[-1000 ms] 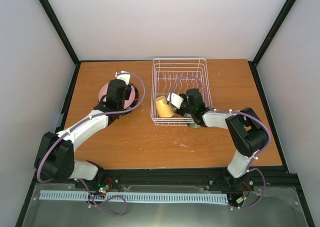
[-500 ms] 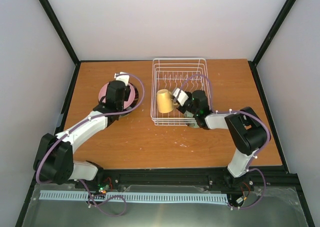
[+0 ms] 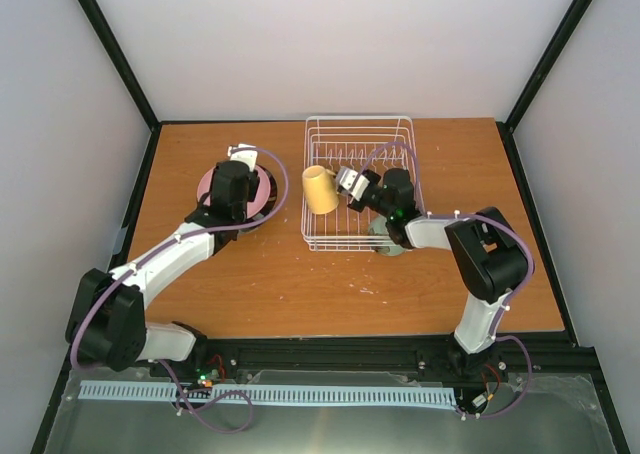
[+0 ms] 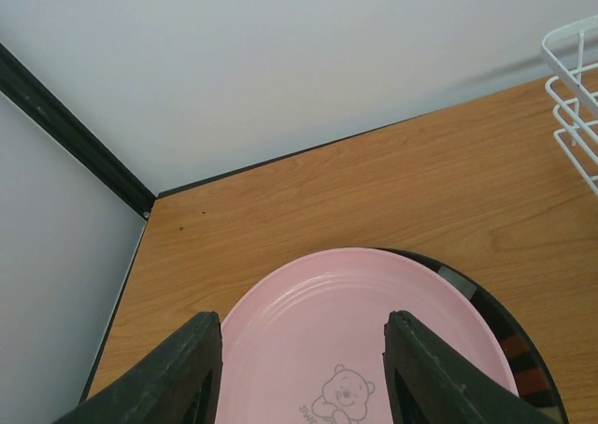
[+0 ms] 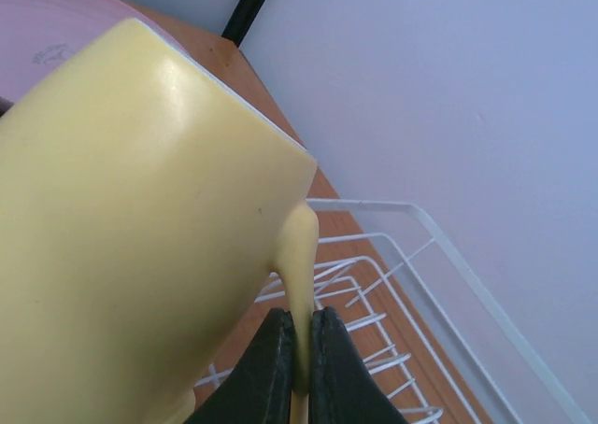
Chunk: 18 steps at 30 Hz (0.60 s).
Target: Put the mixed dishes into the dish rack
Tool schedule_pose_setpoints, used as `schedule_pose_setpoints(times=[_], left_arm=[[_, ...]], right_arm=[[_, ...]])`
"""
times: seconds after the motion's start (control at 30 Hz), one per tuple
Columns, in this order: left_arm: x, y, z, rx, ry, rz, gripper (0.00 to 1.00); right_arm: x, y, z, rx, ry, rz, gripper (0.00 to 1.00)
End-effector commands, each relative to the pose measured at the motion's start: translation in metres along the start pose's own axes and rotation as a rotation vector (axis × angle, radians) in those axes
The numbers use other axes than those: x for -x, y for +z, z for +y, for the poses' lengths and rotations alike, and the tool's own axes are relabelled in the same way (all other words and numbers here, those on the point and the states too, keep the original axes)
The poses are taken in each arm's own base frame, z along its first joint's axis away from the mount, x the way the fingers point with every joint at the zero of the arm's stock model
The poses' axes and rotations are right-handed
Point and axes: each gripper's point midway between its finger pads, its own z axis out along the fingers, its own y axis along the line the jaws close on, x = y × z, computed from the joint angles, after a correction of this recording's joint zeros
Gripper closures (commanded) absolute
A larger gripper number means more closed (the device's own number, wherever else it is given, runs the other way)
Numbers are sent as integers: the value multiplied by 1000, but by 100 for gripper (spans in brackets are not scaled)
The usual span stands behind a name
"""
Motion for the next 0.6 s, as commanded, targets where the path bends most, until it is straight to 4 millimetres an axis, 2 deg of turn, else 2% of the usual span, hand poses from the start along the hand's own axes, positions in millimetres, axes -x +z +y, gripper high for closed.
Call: schedule_pose_setpoints(times=[0.0,0.17,0.3,0.47,0.57], left_arm=[[15,5,4,10,17,-23,52],[33,6,1,-15,-16,-37,51],[57,-4,-27,-225,-100,-57,49],[115,-43,-76,-635,-226,-132,43],[141,-69,-103,-884,-252,-148,39]], right_arm=[[82,-5,-66,-192,-83,-227,97],[126,-21,-94,-261,8,-366,97],[144,-38,-95,-256,60,-422,97],[152,-61,-87,-254,66,-426,97],[153,-74,-81,-255,61,-414,97]])
